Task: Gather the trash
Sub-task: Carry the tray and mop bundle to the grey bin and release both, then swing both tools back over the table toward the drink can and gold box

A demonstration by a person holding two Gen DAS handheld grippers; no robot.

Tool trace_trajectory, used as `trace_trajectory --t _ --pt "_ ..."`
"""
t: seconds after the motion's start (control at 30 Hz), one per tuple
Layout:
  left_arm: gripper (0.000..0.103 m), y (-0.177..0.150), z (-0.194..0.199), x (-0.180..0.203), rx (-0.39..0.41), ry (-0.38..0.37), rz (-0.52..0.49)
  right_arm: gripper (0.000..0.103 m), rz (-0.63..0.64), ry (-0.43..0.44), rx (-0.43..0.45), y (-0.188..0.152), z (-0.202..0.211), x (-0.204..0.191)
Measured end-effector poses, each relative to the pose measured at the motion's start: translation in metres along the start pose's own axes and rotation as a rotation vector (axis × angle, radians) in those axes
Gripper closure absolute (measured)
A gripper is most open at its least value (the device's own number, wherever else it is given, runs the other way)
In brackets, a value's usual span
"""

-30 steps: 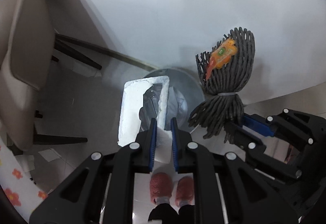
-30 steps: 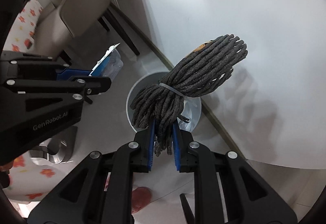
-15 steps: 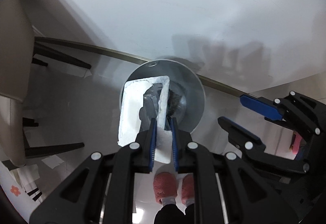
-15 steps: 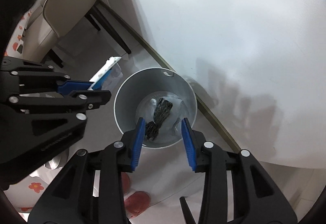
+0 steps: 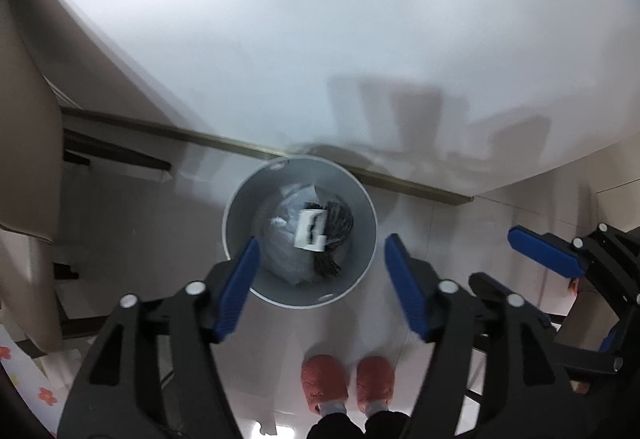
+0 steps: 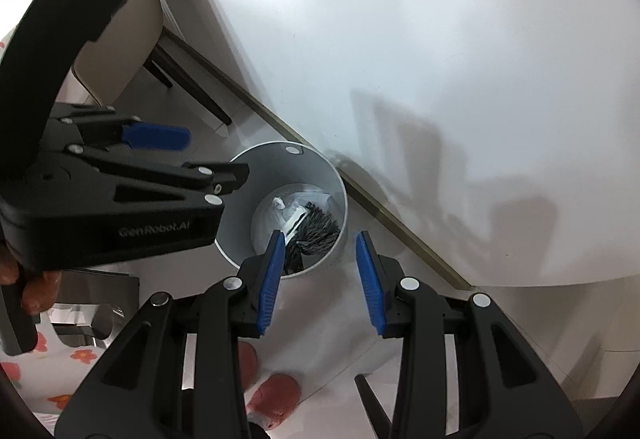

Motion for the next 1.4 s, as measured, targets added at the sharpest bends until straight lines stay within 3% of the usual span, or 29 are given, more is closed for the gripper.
trace_trajectory --t 0.2,0.43,0.77,1.03,1.4 --pt "0.033 0.006 0.046 -0.007 0.039 -0.001 0.037 0.067 -0.005 -0.007 0.029 0.013 0.052 -0.009" --pt "0.033 0.001 0.144 -0.027 0.134 0.029 0.098 0.067 0.063 0.020 0.094 0.036 0.136 -0.047" --pt "0.033 -0.065 0.288 -0.102 0.296 0.139 0.306 0.064 0.309 0.143 0.215 0.068 0.240 -0.149" --pt "0.033 -0.161 0.386 -0.189 0.408 0.249 0.586 0.064 0.574 0.293 0.292 0.085 0.294 -0.267" --pt "0.033 -0.346 0.493 -0.293 0.488 0.370 0.871 0.064 0.836 0.469 0.337 0.045 0.364 -0.475"
Point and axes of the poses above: each gripper's, at about its wrist camera, not at the fingertips, and z roughly against the way its jaws point, x to its right, y to its top, the point moved 4 cm from there along -z, roughly the way its jaws point, and after that the axes turned 12 degrees about z, right-handed, at the moved point
